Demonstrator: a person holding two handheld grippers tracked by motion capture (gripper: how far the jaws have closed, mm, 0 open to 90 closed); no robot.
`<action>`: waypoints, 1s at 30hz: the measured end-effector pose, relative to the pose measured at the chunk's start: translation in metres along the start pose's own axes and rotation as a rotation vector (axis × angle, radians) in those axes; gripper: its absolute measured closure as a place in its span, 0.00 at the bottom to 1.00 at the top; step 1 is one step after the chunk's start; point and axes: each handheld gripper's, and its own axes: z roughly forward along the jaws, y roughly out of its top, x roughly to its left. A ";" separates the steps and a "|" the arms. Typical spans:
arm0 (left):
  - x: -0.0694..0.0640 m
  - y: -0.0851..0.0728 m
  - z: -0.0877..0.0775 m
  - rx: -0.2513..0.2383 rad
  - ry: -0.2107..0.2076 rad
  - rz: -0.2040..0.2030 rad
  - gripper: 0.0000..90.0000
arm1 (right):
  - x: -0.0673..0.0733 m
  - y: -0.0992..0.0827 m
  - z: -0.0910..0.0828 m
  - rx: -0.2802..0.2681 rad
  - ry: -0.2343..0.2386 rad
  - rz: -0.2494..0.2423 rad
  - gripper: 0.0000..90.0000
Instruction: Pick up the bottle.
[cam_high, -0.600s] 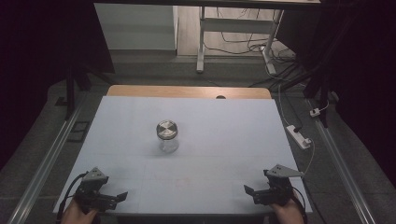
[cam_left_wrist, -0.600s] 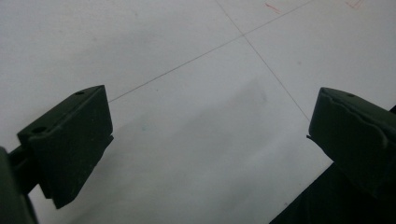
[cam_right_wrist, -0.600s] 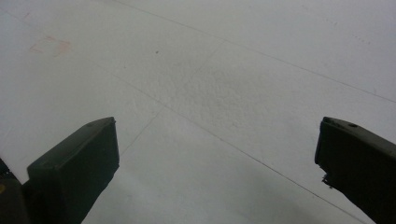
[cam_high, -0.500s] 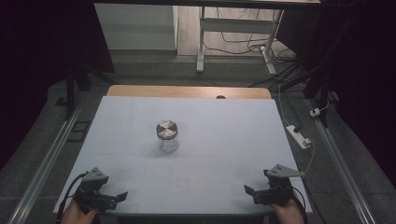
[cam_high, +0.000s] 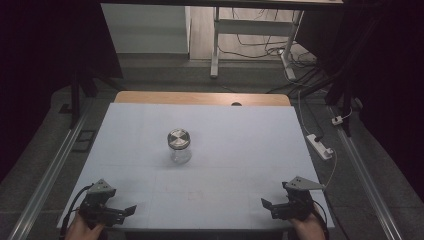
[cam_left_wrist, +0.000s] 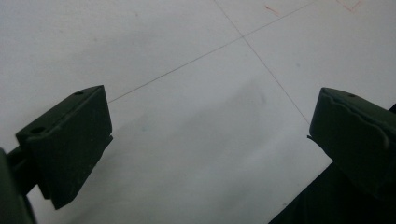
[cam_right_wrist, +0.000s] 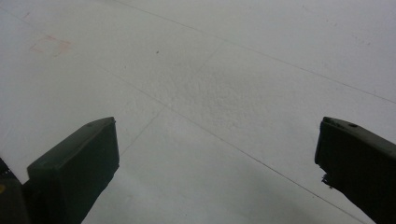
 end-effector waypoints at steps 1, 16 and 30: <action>0.000 0.000 0.000 0.001 0.001 0.001 0.00 | 0.000 0.000 0.000 0.000 0.000 0.001 0.00; -0.005 0.006 0.002 -0.030 -0.013 0.046 0.00 | 0.000 0.000 0.000 -0.002 -0.001 -0.005 0.00; 0.001 0.030 0.013 -0.096 -0.108 0.112 0.01 | -0.001 0.000 0.000 -0.004 -0.003 -0.005 0.00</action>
